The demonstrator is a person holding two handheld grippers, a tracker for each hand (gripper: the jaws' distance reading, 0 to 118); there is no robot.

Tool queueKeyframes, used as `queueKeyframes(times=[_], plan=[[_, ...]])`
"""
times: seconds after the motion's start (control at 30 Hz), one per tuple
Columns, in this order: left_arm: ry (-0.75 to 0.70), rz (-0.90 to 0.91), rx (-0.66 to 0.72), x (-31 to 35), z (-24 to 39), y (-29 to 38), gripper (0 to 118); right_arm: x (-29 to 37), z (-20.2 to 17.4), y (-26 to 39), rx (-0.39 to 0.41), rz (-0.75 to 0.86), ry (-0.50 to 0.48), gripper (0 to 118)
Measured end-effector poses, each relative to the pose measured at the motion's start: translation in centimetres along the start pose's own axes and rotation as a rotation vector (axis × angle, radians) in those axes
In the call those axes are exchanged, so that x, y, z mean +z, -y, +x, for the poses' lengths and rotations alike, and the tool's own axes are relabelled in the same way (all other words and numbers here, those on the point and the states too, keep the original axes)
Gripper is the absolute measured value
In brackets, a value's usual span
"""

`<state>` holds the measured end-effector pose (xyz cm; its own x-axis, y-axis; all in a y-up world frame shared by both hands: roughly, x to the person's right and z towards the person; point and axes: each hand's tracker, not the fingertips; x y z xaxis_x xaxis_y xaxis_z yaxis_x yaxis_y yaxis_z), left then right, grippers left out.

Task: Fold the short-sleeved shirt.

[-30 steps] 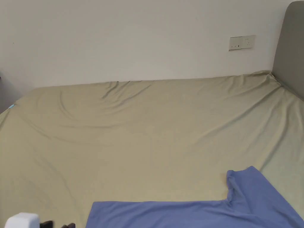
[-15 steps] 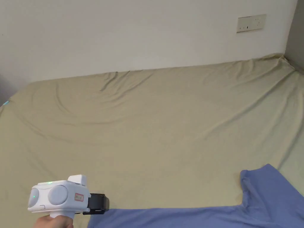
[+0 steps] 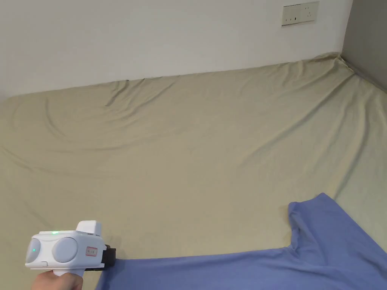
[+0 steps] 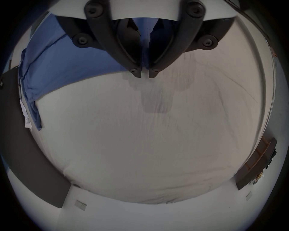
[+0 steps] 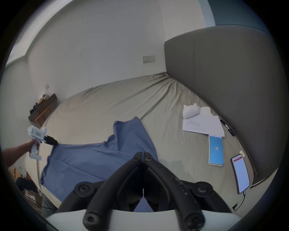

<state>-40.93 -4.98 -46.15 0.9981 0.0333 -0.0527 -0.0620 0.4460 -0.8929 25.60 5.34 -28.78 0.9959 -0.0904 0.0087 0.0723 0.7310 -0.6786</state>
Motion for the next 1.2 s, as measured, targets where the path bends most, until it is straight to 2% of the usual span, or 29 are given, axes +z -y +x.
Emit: queueKeyframes(times=[0.03,0.13,0.23,0.3,0.33,0.37,0.4,0.43,0.47,0.5,0.6,0.63,0.67,0.7,0.73,0.77,0.8,0.83,0.87,0.9,0.93,0.97,1.03,1.13,1.2], plan=[[-0.001,0.006,0.005,1.3,2.0,0.0,6,-1.3,0.3,-0.3,0.011,-0.024,0.016,0],[0.015,0.058,0.034,2.7,2.4,-0.1,4,-5.8,1.2,-1.8,0.027,-0.054,0.009,0],[-0.015,0.094,0.008,3.1,0.7,-1.2,4,-10.5,1.2,-3.9,0.054,-0.126,0.050,0],[-0.011,0.107,0.000,3.3,1.6,-1.1,4,-14.0,1.5,-4.8,0.082,-0.219,0.010,3],[-0.007,0.114,0.001,3.5,1.7,-1.3,4,-16.0,2.2,-4.7,0.085,-0.263,-0.007,39],[0.026,0.095,0.022,3.6,1.7,-1.4,4,-17.4,2.4,-4.9,0.101,-0.299,-0.032,84],[0.028,0.102,0.026,3.8,1.7,-1.5,4,-18.9,2.3,-5.0,0.085,-0.347,-0.066,118],[0.031,0.106,0.027,3.9,2.1,-0.7,4,-20.2,2.2,-4.8,0.069,-0.401,-0.066,110],[0.033,0.106,0.023,4.1,2.2,-0.7,4,-19.9,1.5,-5.3,0.023,-0.380,-0.111,94],[0.044,0.096,0.026,4.2,2.4,-0.6,4,-20.7,1.6,-5.7,-0.015,-0.394,-0.106,83],[0.041,0.090,0.019,5.3,2.9,-0.4,4,-22.1,1.0,-6.2,-0.039,-0.386,-0.066,79],[0.045,0.087,0.026,5.4,3.0,-0.4,4,-22.4,0.6,-6.2,-0.037,-0.381,-0.059,67],[0.047,0.085,0.034,5.5,3.1,-0.3,4,-22.8,0.4,-6.1,-0.032,-0.395,-0.067,63],[0.050,0.085,0.042,4.5,1.6,-1.0,4,-23.1,0.0,-5.9,-0.014,-0.444,-0.069,59],[0.053,0.087,0.048,4.5,1.4,-1.0,4,-23.9,-1.1,-5.4,0.071,-0.478,-0.013,56],[0.057,0.088,0.052,4.5,1.3,-1.0,4,-23.5,-1.7,-5.4,0.154,-0.441,0.026,47],[0.057,0.087,0.051,4.5,1.3,-1.0,4,-23.2,-2.1,-5.4,0.222,-0.437,0.015,39],[0.054,0.085,0.047,4.5,2.0,-0.8,4,-23.3,-2.0,-5.4,0.217,-0.434,-0.022,17],[0.050,0.084,0.043,4.5,2.1,-0.8,4,-23.1,-1.8,-5.6,0.176,-0.433,-0.048,2],[0.050,0.086,0.044,4.6,2.2,-0.8,4,-22.8,-2.0,-5.6,0.157,-0.406,-0.047,2],[0.050,0.089,0.046,4.7,2.3,-0.8,4,-22.5,-2.1,-5.7,0.178,-0.397,-0.045,2],[0.047,0.094,0.049,4.3,1.7,-0.9,4,-22.3,-2.3,-5.8,0.211,-0.376,-0.044,2],[0.033,0.112,0.042,4.8,1.8,-0.9,4,-20.3,-3.2,-5.9,0.292,-0.308,0.034,1],[0.019,0.141,0.014,6.4,2.8,-0.1,3,-18.5,-2.2,-6.3,0.233,-0.258,0.009,1],[0.020,0.167,0.013,7.6,2.5,0.4,3,-16.6,-2.0,-6.4,0.240,-0.232,0.011,1]])
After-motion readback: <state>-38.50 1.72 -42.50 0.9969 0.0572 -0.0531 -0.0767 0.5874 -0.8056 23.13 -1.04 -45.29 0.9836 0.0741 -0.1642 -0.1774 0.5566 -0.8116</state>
